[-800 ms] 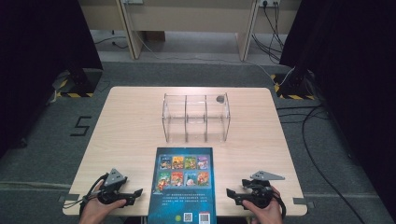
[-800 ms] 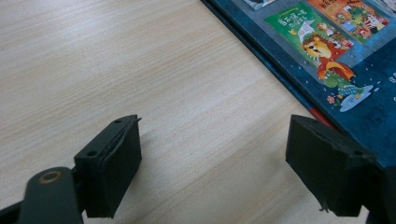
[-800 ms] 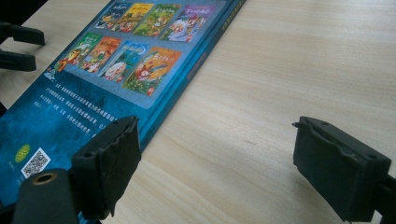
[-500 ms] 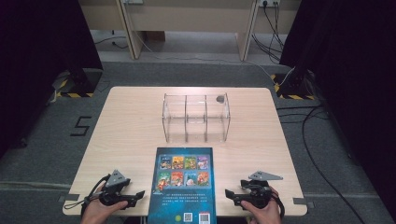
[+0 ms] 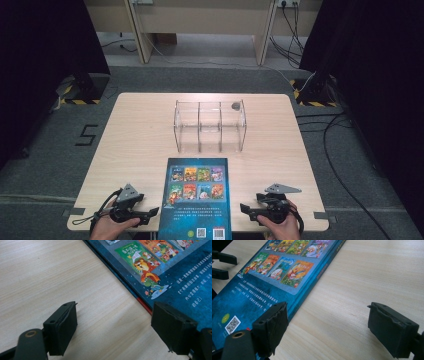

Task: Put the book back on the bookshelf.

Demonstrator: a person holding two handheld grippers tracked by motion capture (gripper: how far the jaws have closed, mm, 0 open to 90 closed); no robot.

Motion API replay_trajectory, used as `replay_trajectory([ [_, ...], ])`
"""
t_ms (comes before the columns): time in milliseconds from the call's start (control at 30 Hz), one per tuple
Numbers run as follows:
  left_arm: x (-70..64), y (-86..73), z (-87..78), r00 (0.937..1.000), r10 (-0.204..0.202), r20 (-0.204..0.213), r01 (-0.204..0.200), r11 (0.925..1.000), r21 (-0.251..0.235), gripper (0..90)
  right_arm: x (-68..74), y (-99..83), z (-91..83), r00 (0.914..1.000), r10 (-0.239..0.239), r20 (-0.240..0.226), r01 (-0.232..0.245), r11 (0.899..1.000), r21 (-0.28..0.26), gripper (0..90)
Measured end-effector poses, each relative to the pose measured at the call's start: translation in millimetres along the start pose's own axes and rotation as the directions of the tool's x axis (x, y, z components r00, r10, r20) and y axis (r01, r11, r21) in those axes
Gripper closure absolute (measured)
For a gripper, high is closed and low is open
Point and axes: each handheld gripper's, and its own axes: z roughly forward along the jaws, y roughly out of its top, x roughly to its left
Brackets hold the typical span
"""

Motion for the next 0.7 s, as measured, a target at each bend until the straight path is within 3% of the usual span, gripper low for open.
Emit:
replay_trajectory([
  [100,-3.8,0.4,0.7,0.9997,0.002,0.025,-0.002,1.0000,0.000,23.5,0.7,0.2,1.2,1.0000,0.001,-0.002,-0.001,1.000,0.004,17.5],
  [200,-12.4,1.2,4.1,0.9988,0.030,0.040,-0.030,0.9996,-0.001,26.0,1.2,-0.2,2.3,1.0000,-0.002,-0.007,0.002,1.000,0.010,17.7],
  [233,-16.8,1.6,5.5,0.9972,0.051,0.055,-0.051,0.9987,0.001,30.2,1.5,-0.3,2.8,1.0000,-0.004,-0.009,0.004,1.000,0.013,17.9],
  [400,-33.4,2.9,11.7,0.9907,0.068,0.118,-0.067,0.9977,-0.011,36.9,2.2,-0.3,4.9,0.9999,0.003,-0.015,-0.003,1.000,0.018,18.4],
  [500,-39.9,4.4,14.4,0.9895,0.099,0.105,-0.099,0.9951,-0.004,35.6,3.7,-0.3,7.9,0.9998,0.008,-0.020,-0.007,1.000,0.028,18.8],
  [633,-39.8,5.6,16.1,0.9899,0.070,0.123,-0.069,0.9975,-0.012,36.3,4.8,0.6,11.3,0.9997,0.007,-0.023,-0.006,0.999,0.035,19.1],
  [700,-41.3,6.6,17.2,0.9895,0.078,0.122,-0.078,0.9969,-0.010,36.3,5.7,1.2,13.3,0.9997,0.007,-0.025,-0.006,0.999,0.041,19.2],
])
